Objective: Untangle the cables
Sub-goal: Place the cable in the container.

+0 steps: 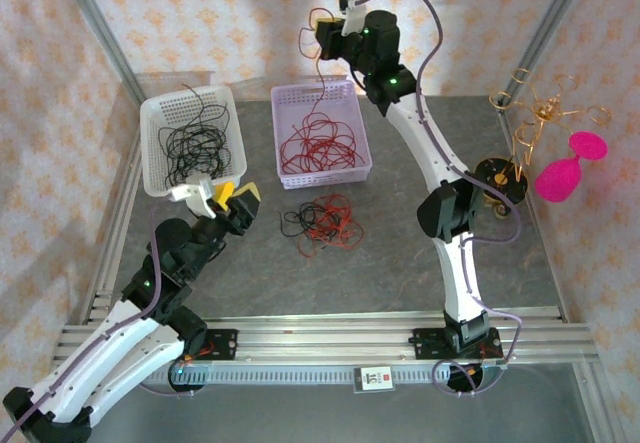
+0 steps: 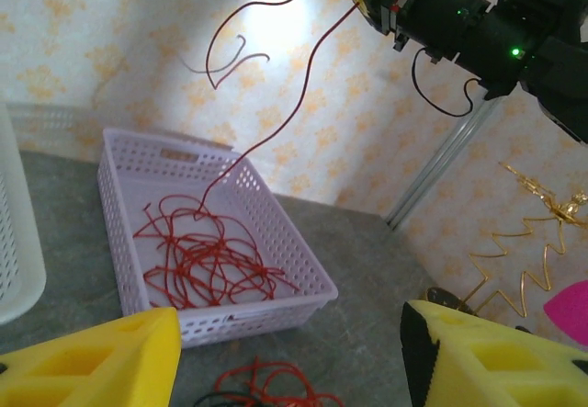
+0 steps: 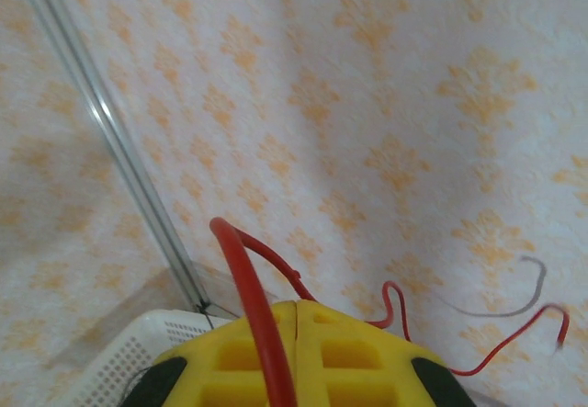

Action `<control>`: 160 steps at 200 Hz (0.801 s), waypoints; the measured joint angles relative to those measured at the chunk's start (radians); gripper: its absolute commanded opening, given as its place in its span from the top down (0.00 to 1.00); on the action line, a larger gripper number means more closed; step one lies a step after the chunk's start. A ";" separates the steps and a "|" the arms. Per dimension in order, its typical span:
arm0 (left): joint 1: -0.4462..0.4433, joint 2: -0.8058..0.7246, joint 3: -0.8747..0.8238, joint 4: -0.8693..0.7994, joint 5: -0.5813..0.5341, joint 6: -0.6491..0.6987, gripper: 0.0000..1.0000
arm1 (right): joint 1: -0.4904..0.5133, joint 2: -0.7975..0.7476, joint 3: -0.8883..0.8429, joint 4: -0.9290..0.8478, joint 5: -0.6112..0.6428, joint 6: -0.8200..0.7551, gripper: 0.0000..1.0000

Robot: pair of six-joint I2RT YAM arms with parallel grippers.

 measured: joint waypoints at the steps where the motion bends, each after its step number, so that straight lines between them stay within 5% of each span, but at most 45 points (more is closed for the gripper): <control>1: 0.000 -0.001 -0.001 -0.001 0.000 -0.001 0.38 | -0.001 0.001 -0.001 -0.001 0.001 0.000 1.00; 83: 0.000 0.008 -0.053 -0.017 -0.022 -0.038 0.38 | 0.052 -0.069 -0.494 0.007 0.014 -0.073 1.00; 160: 0.000 0.020 -0.080 -0.016 -0.018 -0.048 0.41 | 0.054 -0.169 -0.509 0.033 0.093 -0.063 1.00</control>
